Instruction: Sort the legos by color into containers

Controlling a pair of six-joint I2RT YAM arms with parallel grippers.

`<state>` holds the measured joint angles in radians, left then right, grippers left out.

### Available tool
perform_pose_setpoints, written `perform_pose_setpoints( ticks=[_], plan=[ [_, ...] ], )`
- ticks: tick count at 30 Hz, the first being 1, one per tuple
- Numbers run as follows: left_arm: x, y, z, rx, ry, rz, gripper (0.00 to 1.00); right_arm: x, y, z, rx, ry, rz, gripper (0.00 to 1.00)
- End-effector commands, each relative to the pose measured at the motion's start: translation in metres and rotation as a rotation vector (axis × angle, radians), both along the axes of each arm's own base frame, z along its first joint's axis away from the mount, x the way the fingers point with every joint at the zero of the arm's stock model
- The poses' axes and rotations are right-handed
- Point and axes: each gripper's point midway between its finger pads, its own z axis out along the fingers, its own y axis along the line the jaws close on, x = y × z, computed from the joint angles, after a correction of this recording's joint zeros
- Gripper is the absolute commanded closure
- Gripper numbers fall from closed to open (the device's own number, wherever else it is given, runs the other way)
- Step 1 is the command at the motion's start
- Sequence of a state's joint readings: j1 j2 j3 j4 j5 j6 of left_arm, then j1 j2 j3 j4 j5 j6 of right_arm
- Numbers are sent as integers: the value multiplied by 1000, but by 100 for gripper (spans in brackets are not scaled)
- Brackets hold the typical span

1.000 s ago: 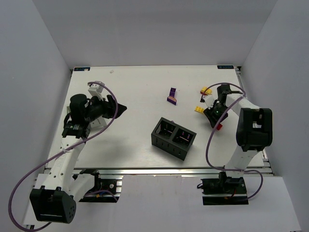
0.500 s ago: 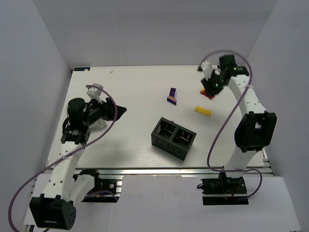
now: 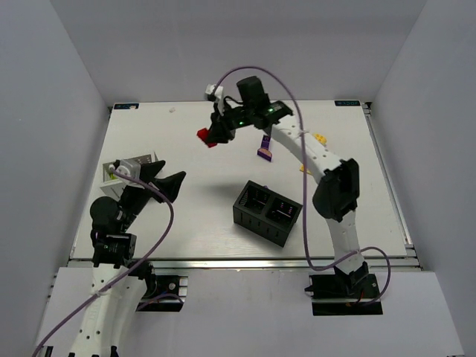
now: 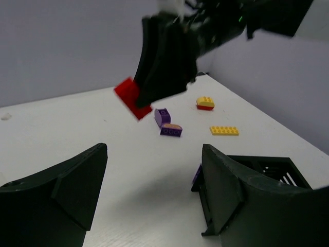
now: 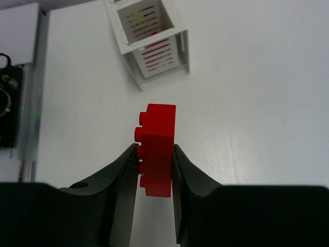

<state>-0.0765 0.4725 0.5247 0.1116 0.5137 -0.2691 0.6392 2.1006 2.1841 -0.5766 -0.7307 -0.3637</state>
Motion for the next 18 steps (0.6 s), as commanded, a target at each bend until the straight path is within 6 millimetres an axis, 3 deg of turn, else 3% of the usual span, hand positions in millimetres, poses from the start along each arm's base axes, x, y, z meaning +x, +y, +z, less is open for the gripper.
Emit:
perform_pose_setpoints(
  ticks=[1, 2, 3, 4, 5, 7, 10, 13, 18],
  plan=[
    [1, 14, 23, -20, -121, 77, 16, -19, 47, 43, 236, 43, 123, 100],
    [-1, 14, 25, -21, -142, 77, 16, -33, 61, 42, 253, 115, 144, 100],
    [0, 14, 21, -19, -147, 78, 16, -34, 70, 38, 269, 142, 147, 100],
    [-4, 14, 23, -21, -168, 81, 16, -34, 76, 21, 268, 176, 152, 100],
    [-6, 16, 26, -25, -193, 88, 16, -37, 89, 24, 306, 146, 169, 100],
    [-8, 18, 25, -29, -209, 99, 16, -44, 115, 9, 296, 154, 189, 100],
    [-8, 19, 27, -22, -206, 111, 16, -51, 137, -1, 319, 150, 208, 100],
    [-9, 19, 29, -19, -209, 110, 16, -63, 155, 1, 374, 85, 240, 100],
    [-12, 25, 33, -34, -220, 143, 16, -55, 179, 8, 490, 14, 164, 100]
  ],
)
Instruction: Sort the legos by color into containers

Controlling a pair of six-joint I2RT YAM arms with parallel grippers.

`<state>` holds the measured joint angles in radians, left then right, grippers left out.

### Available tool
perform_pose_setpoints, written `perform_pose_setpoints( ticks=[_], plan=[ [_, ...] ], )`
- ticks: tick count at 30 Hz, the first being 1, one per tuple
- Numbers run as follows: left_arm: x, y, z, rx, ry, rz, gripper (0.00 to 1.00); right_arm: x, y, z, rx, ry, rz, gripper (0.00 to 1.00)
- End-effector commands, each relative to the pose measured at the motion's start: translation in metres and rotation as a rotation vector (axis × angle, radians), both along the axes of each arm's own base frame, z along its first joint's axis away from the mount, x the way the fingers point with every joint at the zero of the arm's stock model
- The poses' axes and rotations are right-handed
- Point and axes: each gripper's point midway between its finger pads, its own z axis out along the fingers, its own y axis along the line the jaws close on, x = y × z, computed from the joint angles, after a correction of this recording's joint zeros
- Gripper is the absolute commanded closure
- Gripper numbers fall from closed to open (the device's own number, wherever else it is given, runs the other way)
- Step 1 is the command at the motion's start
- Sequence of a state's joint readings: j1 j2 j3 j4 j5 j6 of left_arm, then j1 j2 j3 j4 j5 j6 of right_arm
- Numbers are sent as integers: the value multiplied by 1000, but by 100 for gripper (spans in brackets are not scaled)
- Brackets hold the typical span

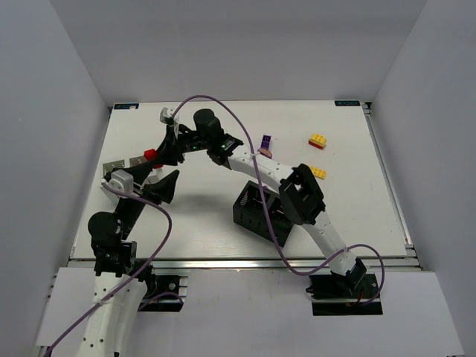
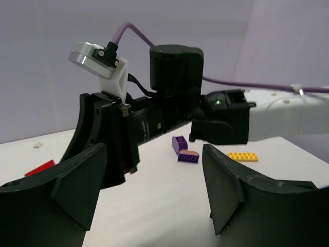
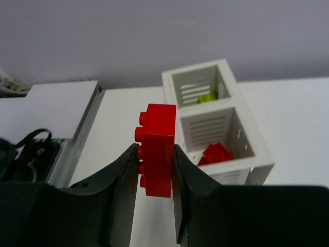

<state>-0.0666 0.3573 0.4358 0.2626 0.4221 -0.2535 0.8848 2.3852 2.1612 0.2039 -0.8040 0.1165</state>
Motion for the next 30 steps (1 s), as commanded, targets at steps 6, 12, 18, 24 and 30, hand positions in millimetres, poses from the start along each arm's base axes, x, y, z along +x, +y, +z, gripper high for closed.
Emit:
perform_pose_setpoints(
  ticks=[6, 12, 18, 24, 30],
  plan=[
    [-7, 14, 18, -14, -61, 76, 16, 32, 43, 39, 268, -143, -214, 100],
    [-10, 16, 22, -14, -70, 88, 16, 47, 56, 33, 347, -201, -365, 100],
    [-13, 14, 24, -11, -81, 79, 16, 45, 72, 20, 365, -238, -376, 100],
    [-11, 15, 23, -13, -69, 84, 15, 42, 76, 8, 359, -220, -387, 92],
    [-9, 18, 23, -22, -50, 99, 12, 43, 74, 1, 341, -206, -377, 65]
  ],
)
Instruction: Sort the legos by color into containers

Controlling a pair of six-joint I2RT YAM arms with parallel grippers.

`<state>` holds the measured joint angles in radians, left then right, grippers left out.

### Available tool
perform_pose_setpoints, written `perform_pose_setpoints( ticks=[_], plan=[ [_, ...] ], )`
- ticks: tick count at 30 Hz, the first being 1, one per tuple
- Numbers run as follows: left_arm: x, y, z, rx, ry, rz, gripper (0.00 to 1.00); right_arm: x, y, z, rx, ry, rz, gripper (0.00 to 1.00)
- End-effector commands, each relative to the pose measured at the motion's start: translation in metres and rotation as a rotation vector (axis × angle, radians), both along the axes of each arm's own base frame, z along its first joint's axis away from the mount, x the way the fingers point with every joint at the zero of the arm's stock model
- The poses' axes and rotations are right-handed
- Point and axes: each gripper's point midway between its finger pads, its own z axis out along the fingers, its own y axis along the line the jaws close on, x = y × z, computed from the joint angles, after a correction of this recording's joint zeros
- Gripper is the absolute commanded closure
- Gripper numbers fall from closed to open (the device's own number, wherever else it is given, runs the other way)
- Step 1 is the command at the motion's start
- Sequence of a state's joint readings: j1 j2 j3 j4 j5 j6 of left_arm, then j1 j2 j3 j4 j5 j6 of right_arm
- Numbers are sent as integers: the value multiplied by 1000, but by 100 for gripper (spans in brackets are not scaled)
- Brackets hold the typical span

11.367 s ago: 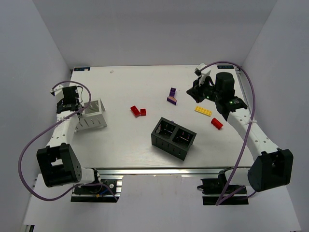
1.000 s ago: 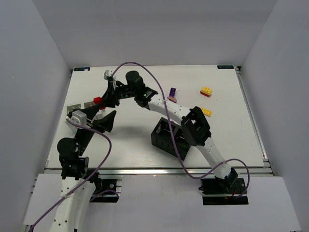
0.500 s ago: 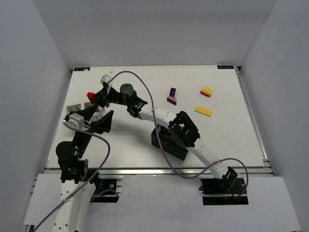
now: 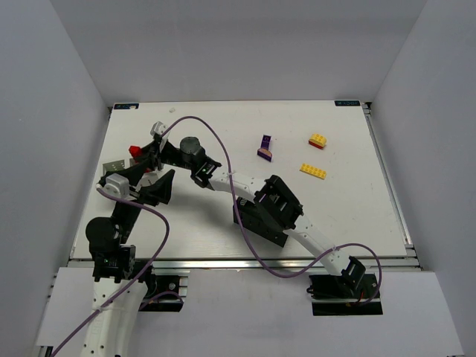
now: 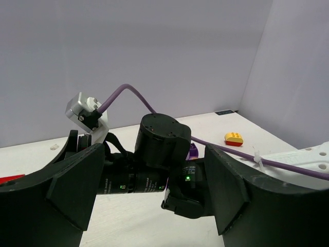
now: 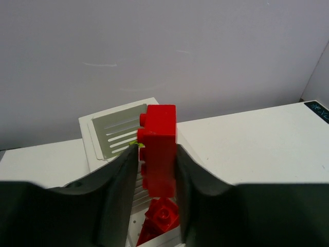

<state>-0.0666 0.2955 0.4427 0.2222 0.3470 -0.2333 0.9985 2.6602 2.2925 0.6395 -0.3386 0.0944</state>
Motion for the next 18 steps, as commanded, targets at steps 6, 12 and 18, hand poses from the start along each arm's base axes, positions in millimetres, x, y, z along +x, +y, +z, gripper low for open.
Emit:
perform_pose_setpoints(
  ticks=[6, 12, 18],
  plan=[
    [-1, 4, 13, -6, -10, 22, 12, 1, -5, 40, 93, -57, -15, 47],
    [1, 5, 10, -7, 3, 27, 12, 8, -16, 74, 134, -92, -43, 48],
    [3, -2, 10, 5, 19, -13, 33, 114, -104, 139, 90, -144, -393, 60]
  ],
)
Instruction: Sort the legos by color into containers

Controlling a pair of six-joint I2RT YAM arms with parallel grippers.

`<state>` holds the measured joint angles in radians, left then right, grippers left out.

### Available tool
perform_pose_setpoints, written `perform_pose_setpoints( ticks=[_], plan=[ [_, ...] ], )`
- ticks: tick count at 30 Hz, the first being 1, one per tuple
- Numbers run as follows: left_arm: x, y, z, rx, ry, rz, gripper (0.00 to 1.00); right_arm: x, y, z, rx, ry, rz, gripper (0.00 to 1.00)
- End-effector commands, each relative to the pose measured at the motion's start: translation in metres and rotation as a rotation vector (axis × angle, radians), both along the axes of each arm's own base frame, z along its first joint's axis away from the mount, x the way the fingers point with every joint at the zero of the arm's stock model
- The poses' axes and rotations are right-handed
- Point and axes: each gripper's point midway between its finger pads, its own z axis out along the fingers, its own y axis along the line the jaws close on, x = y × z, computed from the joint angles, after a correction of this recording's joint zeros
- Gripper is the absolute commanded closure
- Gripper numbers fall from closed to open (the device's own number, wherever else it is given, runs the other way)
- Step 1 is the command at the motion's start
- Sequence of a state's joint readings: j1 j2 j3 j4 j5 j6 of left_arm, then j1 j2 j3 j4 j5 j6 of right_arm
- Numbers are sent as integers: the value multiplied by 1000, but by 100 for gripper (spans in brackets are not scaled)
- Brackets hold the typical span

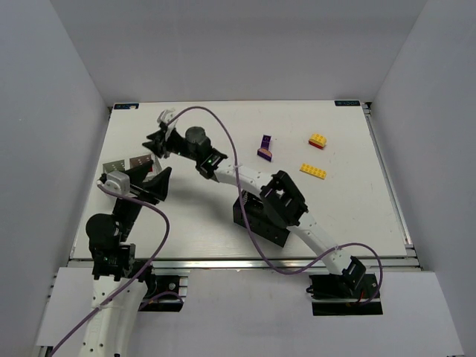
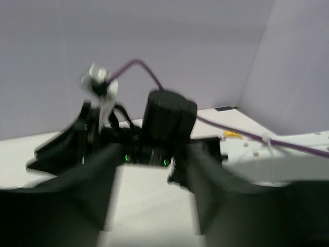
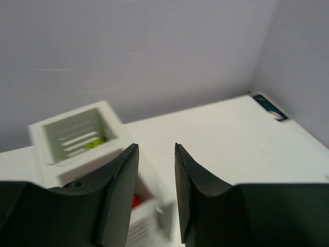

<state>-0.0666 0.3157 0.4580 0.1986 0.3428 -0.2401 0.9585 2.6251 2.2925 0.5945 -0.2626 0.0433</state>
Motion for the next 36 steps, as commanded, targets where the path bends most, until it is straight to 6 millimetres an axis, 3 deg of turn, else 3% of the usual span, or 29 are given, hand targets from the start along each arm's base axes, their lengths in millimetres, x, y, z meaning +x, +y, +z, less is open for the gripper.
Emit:
perform_pose_setpoints(
  ticks=[1, 2, 3, 4, 5, 6, 7, 8, 10, 11, 13, 14, 15, 16, 17, 18, 20, 21, 22, 23, 24, 25, 26, 29, 30, 32, 33, 35, 36],
  plan=[
    [0, -3, 13, 10, -8, -21, 46, 86, -97, 122, 58, -103, -291, 59],
    [1, -4, 14, 5, -2, -27, 58, 96, -110, 121, 20, -82, -311, 57],
    [4, -9, 11, 12, 13, -54, 84, 97, -125, 139, 3, -79, -313, 50],
    [8, -12, 8, 9, 36, -70, 92, 113, -149, 120, -99, -13, -330, 44],
    [9, -16, 12, -7, 49, -98, 96, 118, -175, 136, -133, -38, -313, 37],
    [10, -25, 10, 3, 68, -155, 100, 127, -198, 133, -178, -29, -321, 16],
    [24, -31, 0, -1, 130, -189, 99, 120, -212, 116, -267, 16, -288, 11],
    [29, -36, 9, -6, 147, -225, 95, 118, -230, 116, -320, -24, -253, 11],
    [55, -52, -20, -11, 331, -302, 68, 96, -264, 112, -414, -11, -206, 11],
    [63, -57, -3, -11, 345, -332, 56, 88, -289, 134, -426, -67, -213, 11],
    [90, -68, -36, -52, 564, -381, 35, 68, -305, 113, -484, 10, -171, 18],
    [97, -71, -38, -72, 622, -392, 24, 60, -320, 125, -479, 12, -176, 24],
    [103, -79, -19, -77, 615, -409, 20, 59, -333, 125, -476, 60, -194, 47],
    [108, -80, -24, -96, 683, -389, 7, 51, -340, 119, -492, 126, -185, 64],
    [120, -84, -33, -104, 741, -376, 6, 51, -356, 125, -480, 164, -206, 83],
    [122, -89, -19, -100, 774, -371, 6, 48, -371, 120, -478, 252, -219, 96],
    [140, -92, -29, -96, 854, -322, 6, 50, -394, 123, -458, 329, -232, 100],
    [143, -94, -17, -94, 878, -308, 7, 47, -402, 120, -457, 366, -235, 93],
    [143, -102, -20, -88, 907, -313, 8, 55, -427, 119, -440, 396, -278, 85],
    [145, -105, -24, -87, 930, -311, 9, 48, -436, 108, -439, 428, -264, 75],
    [147, -110, -35, -85, 974, -311, 10, 45, -442, 100, -451, 455, -257, 52],
    [144, -119, -44, -86, 998, -323, 11, 52, -468, 94, -450, 477, -304, 44],
    [143, -123, -51, -87, 1008, -325, 12, 53, -476, 84, -458, 511, -319, 40],
    [143, -141, -68, -80, 1042, -334, 18, 68, -540, 64, -443, 616, -439, 34],
    [146, -145, -81, -69, 1083, -322, 31, 64, -548, 58, -455, 648, -443, 33],
    [149, -153, -78, -37, 1079, -331, 48, 70, -578, 44, -513, 614, -468, 31],
    [149, -154, -85, -16, 1098, -308, 65, 66, -583, 39, -560, 614, -460, 28],
    [148, -153, -98, 29, 1108, -287, 75, 73, -597, 11, -688, 576, -428, 26],
    [148, -150, -102, 38, 1109, -274, 75, 68, -598, 9, -724, 581, -396, 21]
  ],
)
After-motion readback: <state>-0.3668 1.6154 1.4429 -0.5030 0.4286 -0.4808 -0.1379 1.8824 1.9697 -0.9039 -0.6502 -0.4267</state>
